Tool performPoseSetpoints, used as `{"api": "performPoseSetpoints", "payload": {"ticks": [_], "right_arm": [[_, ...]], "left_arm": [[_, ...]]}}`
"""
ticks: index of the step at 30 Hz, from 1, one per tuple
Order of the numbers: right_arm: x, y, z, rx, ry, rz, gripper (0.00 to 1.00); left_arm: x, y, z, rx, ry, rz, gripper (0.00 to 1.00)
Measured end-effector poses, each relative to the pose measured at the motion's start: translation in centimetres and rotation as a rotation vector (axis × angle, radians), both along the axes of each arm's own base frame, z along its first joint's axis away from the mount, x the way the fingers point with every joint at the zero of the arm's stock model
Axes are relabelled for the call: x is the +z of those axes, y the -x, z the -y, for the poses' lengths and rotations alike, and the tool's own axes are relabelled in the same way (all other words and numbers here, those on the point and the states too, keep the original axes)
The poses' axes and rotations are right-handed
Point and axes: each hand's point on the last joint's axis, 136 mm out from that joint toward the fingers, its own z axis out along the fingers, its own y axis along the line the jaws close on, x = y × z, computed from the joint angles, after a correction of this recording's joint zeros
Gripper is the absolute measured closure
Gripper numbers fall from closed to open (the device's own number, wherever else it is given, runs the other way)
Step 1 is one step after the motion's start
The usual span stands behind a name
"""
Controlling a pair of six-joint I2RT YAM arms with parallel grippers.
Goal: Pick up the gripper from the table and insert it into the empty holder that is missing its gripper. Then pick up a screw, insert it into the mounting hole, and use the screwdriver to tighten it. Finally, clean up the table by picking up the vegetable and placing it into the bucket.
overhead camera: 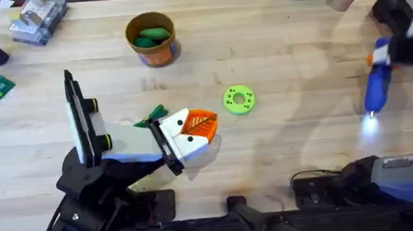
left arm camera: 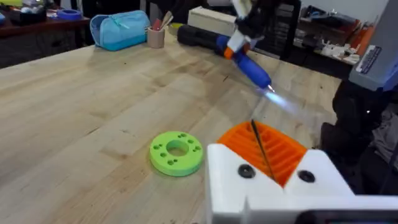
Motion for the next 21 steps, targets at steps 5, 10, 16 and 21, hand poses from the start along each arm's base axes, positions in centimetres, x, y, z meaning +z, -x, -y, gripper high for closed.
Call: {"api": "performPoseSetpoints", "payload": {"ticks": [5,10,16,21], "right_arm": [[7.5,-1.9,-0.9,-0.027,0.077,0.227,0.976],[14.0,-2.0,-3.9,-0.017,0.114,0.402,0.976],[17.8,-3.1,-7.6,0.022,0.115,0.574,0.976],[18.7,-3.1,-12.1,0.091,0.083,0.728,0.976]], "left_arm": [[0.0,0.0,0.0,0.0,0.0,0.0,0.983],[0.0,0.0,0.0,0.0,0.0,0.0,0.983],[0.0,0.0,0.0,0.0,0.0,-0.001,0.983],[0.0,0.0,0.0,0.0,0.0,0.0,0.983]]}}
